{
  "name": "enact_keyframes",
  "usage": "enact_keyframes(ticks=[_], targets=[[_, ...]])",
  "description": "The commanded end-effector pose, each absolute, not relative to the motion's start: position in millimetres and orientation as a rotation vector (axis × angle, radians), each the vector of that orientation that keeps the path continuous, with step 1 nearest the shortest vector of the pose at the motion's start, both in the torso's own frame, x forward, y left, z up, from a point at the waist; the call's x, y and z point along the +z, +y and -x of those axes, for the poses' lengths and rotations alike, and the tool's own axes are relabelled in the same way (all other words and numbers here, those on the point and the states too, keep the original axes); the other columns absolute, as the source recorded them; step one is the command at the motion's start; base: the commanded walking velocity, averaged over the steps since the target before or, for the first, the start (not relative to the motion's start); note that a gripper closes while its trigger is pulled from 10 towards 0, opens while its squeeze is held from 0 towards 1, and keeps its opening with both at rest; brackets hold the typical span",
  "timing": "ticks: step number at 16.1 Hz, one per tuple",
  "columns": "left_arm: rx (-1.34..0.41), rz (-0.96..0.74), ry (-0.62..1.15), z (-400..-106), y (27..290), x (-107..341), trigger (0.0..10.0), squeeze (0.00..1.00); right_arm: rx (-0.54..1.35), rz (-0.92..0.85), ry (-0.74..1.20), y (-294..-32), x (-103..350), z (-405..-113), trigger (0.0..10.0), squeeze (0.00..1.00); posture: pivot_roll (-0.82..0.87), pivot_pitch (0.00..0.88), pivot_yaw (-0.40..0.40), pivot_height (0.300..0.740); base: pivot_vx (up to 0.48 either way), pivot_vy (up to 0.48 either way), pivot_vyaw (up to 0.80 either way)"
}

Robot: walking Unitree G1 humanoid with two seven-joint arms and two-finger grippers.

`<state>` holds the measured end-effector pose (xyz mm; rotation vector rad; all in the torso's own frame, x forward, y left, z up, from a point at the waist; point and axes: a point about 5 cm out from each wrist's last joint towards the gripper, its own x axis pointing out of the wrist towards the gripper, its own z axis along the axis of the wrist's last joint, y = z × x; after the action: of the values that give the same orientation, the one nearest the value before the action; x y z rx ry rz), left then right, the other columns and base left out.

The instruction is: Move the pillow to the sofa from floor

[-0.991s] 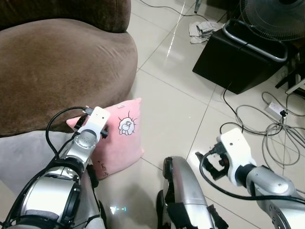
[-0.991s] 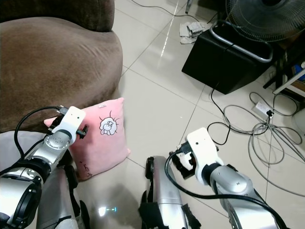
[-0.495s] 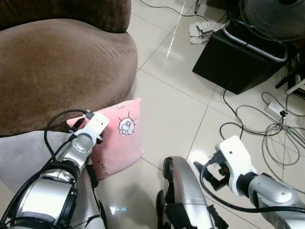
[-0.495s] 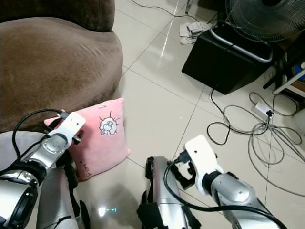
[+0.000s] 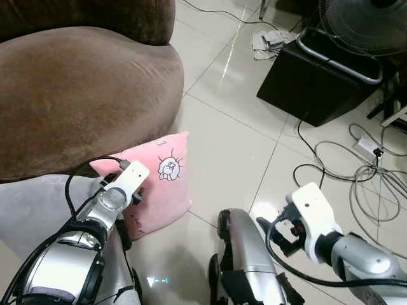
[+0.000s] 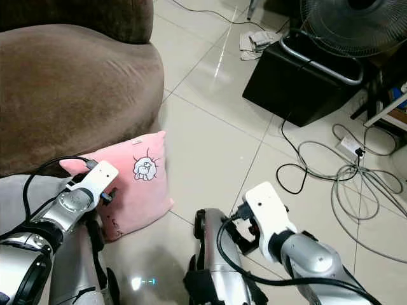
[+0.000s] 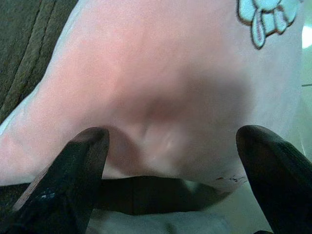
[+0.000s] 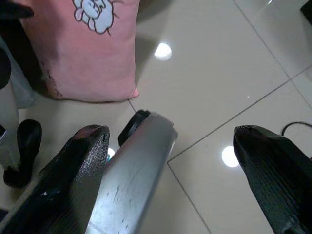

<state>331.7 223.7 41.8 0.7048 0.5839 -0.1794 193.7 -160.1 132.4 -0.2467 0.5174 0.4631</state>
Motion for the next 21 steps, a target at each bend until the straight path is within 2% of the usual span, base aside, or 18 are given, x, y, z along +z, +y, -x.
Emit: enact_keyframes(ticks=[1, 5, 7, 9, 13, 14, 15, 17, 18, 19, 20, 21], targets=[[-0.221, -0.727, 0.586, -327.5, 218.4, 35.3, 10.0, 0.00, 0.465, 0.256, 0.522, -161.7, 133.7, -189.5, 10.0, 0.00, -0.28, 0.216, -0.192, 0.531, 0.000, 0.000, 0.00], [-0.006, -0.906, 0.415, -343.2, 232.0, 62.4, 10.0, 0.00, 0.465, 0.251, 0.528, -159.5, 132.7, -185.1, 10.0, 0.00, -0.29, 0.206, -0.190, 0.531, 0.000, 0.000, 0.00], [-0.098, -0.854, 0.517, -335.1, 227.5, 47.6, 10.0, 0.00, 0.468, 0.246, 0.535, -158.3, 131.3, -181.0, 10.0, 0.00, -0.28, 0.206, -0.190, 0.531, 0.000, 0.000, 0.00], [-0.211, -0.718, 0.614, -325.8, 217.8, 32.3, 10.0, 0.00, 0.469, 0.244, 0.535, -157.2, 131.3, -180.0, 10.0, 0.00, -0.28, 0.209, -0.188, 0.531, 0.000, 0.000, 0.00], [-0.290, -0.632, 0.659, -320.7, 210.3, 24.9, 10.0, 0.00, 0.469, 0.242, 0.533, -156.5, 131.7, -180.0, 10.0, 0.00, -0.28, 0.208, -0.189, 0.531, 0.000, 0.000, 0.00], [-0.262, -0.656, 0.620, -324.5, 211.0, 29.6, 10.0, 0.00, 0.467, 0.242, 0.533, -156.8, 131.7, -179.9, 10.0, 0.00, -0.28, 0.214, -0.189, 0.531, 0.000, 0.000, 0.00], [-0.150, -0.730, 0.480, -338.7, 215.3, 49.9, 10.0, 0.00, 0.453, 0.230, 0.526, -157.3, 132.1, -179.9, 10.0, 0.00, -0.25, 0.225, -0.187, 0.531, 0.000, 0.000, 0.00], [-0.066, -0.773, 0.375, -351.1, 220.8, 71.1, 10.0, 0.00, 0.416, 0.176, 0.504, -156.8, 129.3, -184.0, 10.0, 0.00, -0.20, 0.250, -0.172, 0.531, 0.000, 0.000, 0.00], [-0.061, -0.794, 0.339, -356.7, 222.9, 81.4, 10.0, 0.00, 0.399, 0.155, 0.497, -155.9, 123.1, -187.5, 10.0, 0.00, -0.14, 0.290, -0.144, 0.531, 0.000, 0.000, 0.00], [-0.061, -0.821, 0.310, -361.2, 225.6, 90.7, 10.0, 0.00, 0.384, 0.135, 0.497, -155.3, 115.4, -190.9, 10.0, 0.00, -0.14, 0.290, -0.144, 0.531, 0.000, 0.000, 0.00], [-0.024, -0.795, 0.291, -364.9, 232.7, 100.6, 10.0, 0.00, 0.368, 0.110, 0.489, -152.5, 108.3, -195.4, 10.0, 0.00, -0.02, 0.345, -0.080, 0.531, 0.000, 0.000, 0.00], [-0.011, -0.786, 0.275, -367.0, 237.2, 107.1, 10.0, 0.00, 0.350, 0.089, 0.473, -149.3, 102.2, -201.5, 10.0, 0.00, 0.02, 0.356, -0.055, 0.531, 0.000, 0.000, 0.00]])
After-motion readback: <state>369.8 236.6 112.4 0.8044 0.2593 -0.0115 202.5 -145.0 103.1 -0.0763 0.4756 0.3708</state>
